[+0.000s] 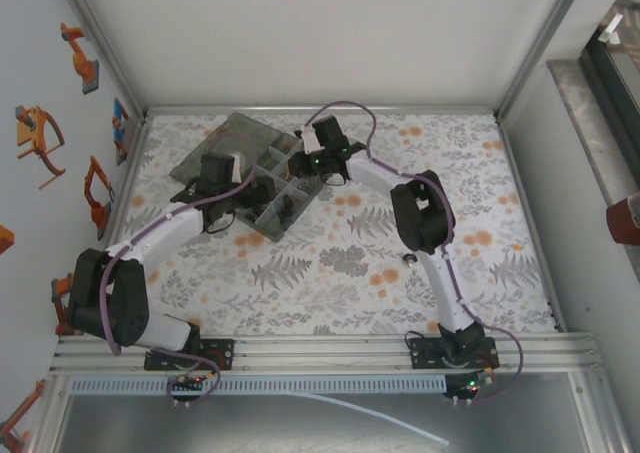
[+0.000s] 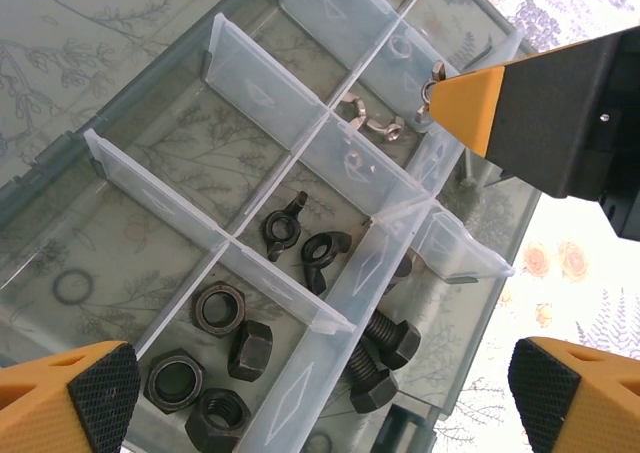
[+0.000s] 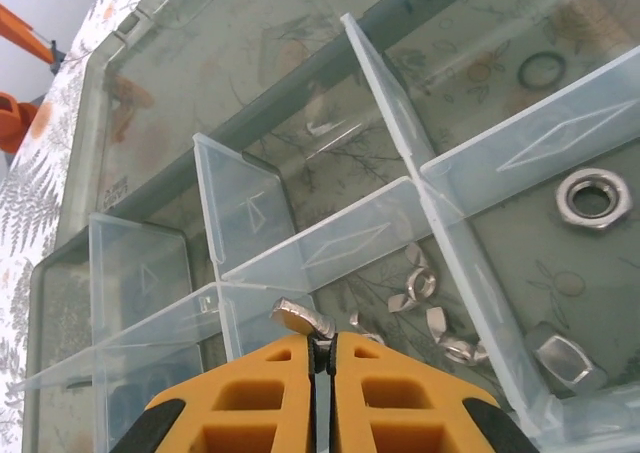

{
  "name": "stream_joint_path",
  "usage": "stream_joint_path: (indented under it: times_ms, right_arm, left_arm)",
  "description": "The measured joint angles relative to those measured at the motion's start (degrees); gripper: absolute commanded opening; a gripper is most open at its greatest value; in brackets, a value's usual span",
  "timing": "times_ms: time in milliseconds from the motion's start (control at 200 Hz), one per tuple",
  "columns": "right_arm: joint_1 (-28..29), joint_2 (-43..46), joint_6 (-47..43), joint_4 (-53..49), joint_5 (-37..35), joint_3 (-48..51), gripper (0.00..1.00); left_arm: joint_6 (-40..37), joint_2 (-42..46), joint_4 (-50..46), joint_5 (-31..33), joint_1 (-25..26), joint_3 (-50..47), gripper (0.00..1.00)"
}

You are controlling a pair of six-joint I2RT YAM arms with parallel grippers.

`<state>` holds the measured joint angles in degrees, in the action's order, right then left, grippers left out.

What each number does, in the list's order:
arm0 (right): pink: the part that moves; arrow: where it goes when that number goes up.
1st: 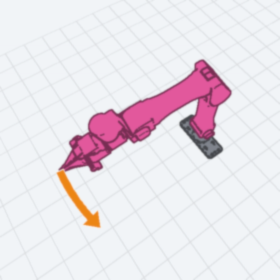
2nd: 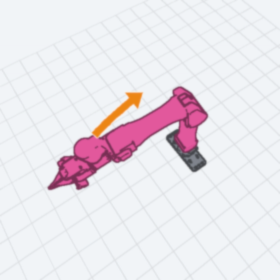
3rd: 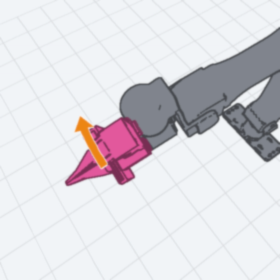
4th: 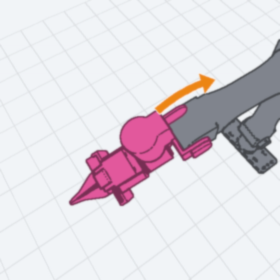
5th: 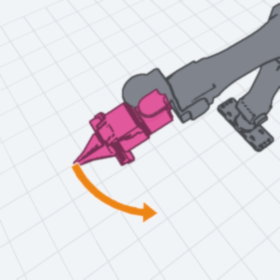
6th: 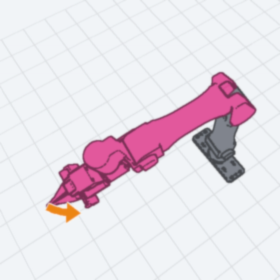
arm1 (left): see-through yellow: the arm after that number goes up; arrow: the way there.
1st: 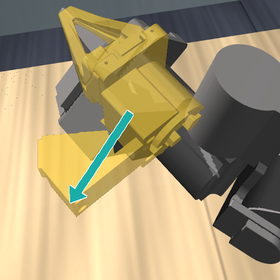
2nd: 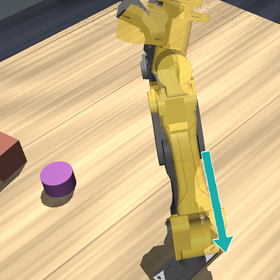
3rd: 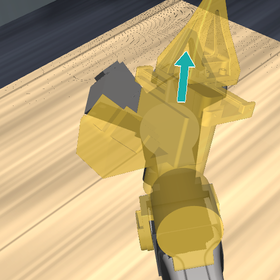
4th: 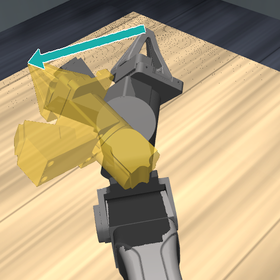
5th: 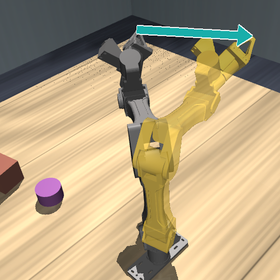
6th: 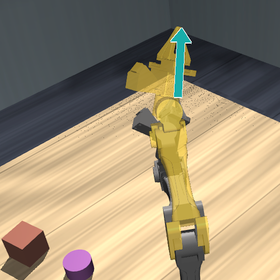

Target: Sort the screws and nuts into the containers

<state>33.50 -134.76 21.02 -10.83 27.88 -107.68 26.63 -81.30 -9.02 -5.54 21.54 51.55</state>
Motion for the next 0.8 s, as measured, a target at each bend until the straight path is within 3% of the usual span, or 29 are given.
stream_joint_path:
  times_ms: [335, 561, 686, 801]
  right_arm:
    - [0.5, 0.1, 0.2, 0.1, -0.8, -0.2, 0.23]
    - [0.5, 1.5, 0.2, 0.1, -1.8, 1.0, 0.24]
    - [0.5, 6.8, -0.1, 0.3, -2.7, 6.1, 0.31]
    - [0.5, 17.7, -1.0, 0.3, -6.4, 15.2, 0.38]
  left_arm:
    - [-0.2, 5.2, 0.2, 0.3, 0.0, -4.7, 0.97]
    - [-1.3, 7.9, 0.4, -1.4, 0.1, -5.2, 0.97]
    - [-2.9, 9.5, 0.7, -2.7, 1.7, -5.0, 0.97]
    - [-5.4, 8.9, -0.2, -2.5, 7.0, -3.0, 0.97]
